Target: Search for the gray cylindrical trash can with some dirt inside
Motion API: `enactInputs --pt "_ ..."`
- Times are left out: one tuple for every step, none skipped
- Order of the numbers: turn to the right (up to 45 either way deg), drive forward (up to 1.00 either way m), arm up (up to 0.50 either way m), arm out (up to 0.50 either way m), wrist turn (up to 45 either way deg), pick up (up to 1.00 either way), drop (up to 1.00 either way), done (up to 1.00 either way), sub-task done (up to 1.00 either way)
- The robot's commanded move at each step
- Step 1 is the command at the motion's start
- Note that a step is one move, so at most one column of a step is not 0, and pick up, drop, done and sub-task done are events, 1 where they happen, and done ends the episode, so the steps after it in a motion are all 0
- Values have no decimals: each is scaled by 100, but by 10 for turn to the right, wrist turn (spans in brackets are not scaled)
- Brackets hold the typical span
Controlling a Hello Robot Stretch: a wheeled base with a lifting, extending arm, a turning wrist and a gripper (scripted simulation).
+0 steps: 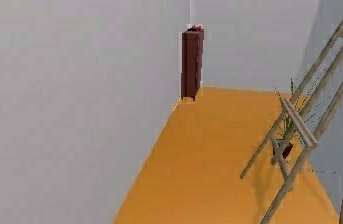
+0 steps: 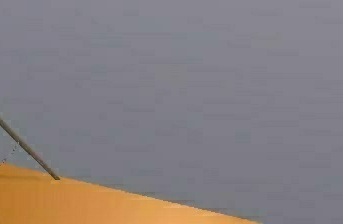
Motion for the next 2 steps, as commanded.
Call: enactInputs --pt "0 65 0 0 0 0 0 0 0" --pt "120 0 0 0 0 0 0 0 0"
